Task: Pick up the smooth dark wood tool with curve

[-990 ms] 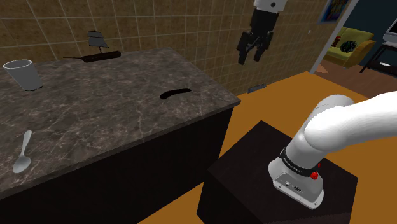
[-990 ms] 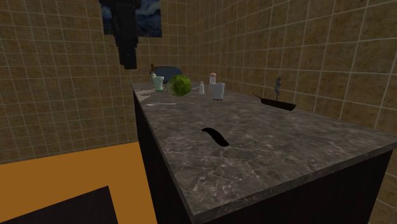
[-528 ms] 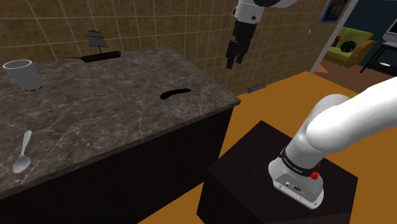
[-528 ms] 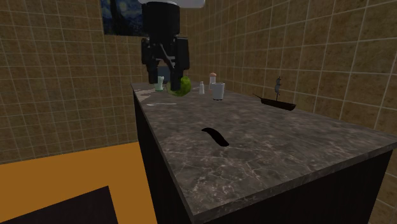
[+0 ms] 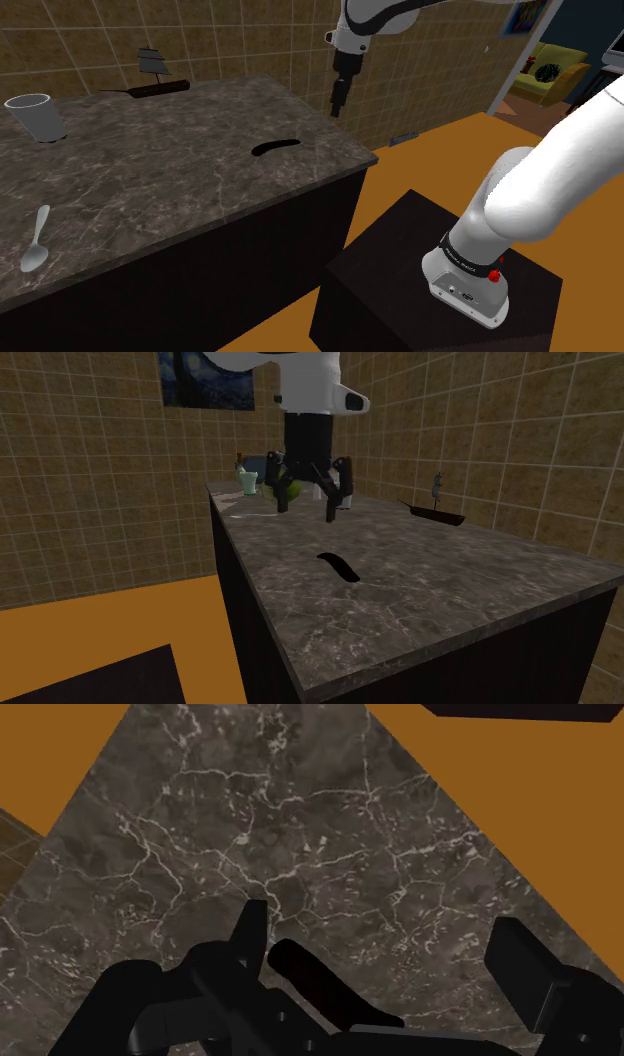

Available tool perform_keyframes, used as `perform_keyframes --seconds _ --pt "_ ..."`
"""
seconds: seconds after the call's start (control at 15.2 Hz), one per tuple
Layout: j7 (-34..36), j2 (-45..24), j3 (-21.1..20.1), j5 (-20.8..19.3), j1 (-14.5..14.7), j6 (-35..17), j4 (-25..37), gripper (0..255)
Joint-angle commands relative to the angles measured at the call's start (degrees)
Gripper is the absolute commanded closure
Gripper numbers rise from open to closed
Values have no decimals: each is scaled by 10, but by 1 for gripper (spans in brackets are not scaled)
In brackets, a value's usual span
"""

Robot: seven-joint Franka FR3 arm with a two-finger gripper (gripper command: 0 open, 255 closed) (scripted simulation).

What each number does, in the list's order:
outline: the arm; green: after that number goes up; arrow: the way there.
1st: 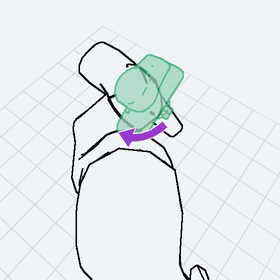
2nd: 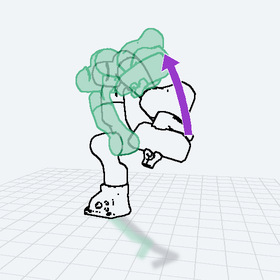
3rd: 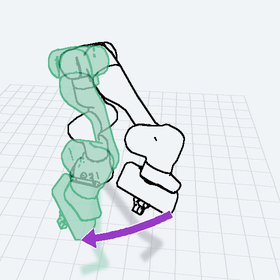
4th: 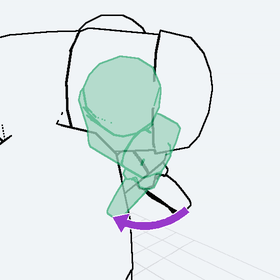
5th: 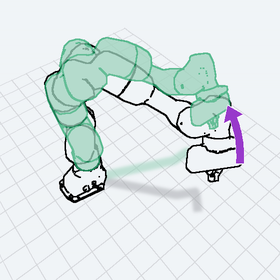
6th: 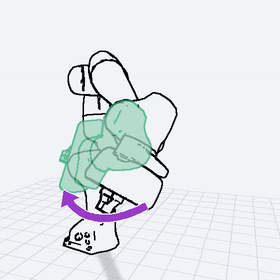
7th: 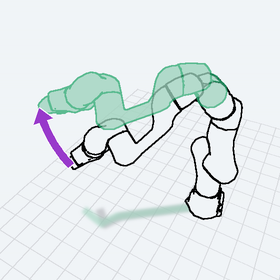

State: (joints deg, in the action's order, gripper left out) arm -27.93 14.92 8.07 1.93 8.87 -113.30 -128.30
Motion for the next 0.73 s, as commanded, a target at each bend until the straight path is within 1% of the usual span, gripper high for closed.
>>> perform_keyframes --seconds 0.0,0.33,0.66 --pt "-52 -47 5 5 9 -20 25 0" --pt "-165 -156 3 23 26 -52 98 0" --pt "-266 -259 -14 34 34 -70 180 0"
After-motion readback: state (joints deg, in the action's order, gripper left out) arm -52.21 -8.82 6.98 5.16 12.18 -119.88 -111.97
